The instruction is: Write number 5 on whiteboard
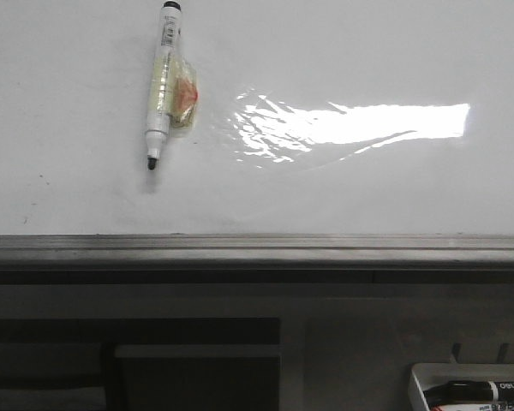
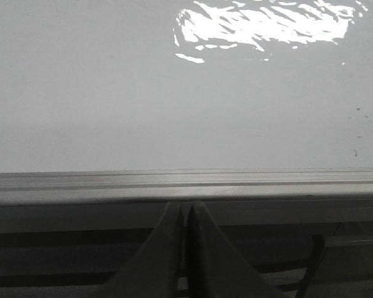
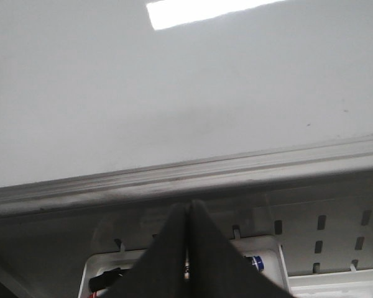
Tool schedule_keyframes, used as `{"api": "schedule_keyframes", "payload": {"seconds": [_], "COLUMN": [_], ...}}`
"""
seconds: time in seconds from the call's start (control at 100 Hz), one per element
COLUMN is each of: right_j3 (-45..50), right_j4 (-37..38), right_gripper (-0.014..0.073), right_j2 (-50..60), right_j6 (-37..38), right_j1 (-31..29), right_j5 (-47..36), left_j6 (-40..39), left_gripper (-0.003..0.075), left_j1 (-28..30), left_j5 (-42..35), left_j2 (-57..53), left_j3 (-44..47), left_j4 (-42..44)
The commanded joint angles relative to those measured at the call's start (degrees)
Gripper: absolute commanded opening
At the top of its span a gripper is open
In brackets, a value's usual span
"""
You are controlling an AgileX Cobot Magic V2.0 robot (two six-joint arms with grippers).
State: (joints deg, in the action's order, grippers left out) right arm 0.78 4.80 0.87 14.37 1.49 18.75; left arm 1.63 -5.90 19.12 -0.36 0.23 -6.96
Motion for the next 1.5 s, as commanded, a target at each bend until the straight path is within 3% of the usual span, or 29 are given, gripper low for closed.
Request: {"api": "schedule_keyframes", "payload": {"seconds": [0.0, 0.88, 0.95, 1.05, 1.16, 1.35, 1.49], "right_j3": [1.5, 1.5, 1.5, 1.5, 1.5, 1.5, 0.6], "right_j4": [0.2, 0.3, 0.8, -1.4, -6.4, -6.8, -14.4], "right_gripper": [-0.0048, -0.0048, -0.0048, -0.0048, -0.0048, -0.0048, -0.0048], "right_j2": [0.7, 0.7, 0.7, 0.7, 0.7, 0.7, 0.7], "right_j6": [-0.5, -0.5, -0.5, 0.0, 0.3, 0.4, 0.7], "right_j1": [-0.5, -0.5, -0.5, -0.5, -0.5, -0.5, -0.5], "right_j5": [-1.8, -2.6, -6.0, -14.7, -22.3, -22.6, -26.0], "left_j6": [-0.5, -0.5, -1.1, -2.3, -2.4, -2.4, -2.4], "left_gripper": [-0.002, -0.002, -0.002, -0.002, -0.002, -0.002, -0.002], "left_j1": [0.0, 0.0, 0.0, 0.0, 0.0, 0.0, 0.0], "left_j5": [-3.4, -4.1, -6.6, -9.7, -11.5, -12.2, -12.8], "left_j2": [-1.6, -1.6, -1.6, -1.6, -1.6, -1.6, -1.6], "left_j3": [1.1, 1.1, 1.1, 1.0, 1.0, 1.0, 0.2], "left_j4": [-0.1, 0.2, -5.3, -26.8, -33.0, -42.4, -44.1]}}
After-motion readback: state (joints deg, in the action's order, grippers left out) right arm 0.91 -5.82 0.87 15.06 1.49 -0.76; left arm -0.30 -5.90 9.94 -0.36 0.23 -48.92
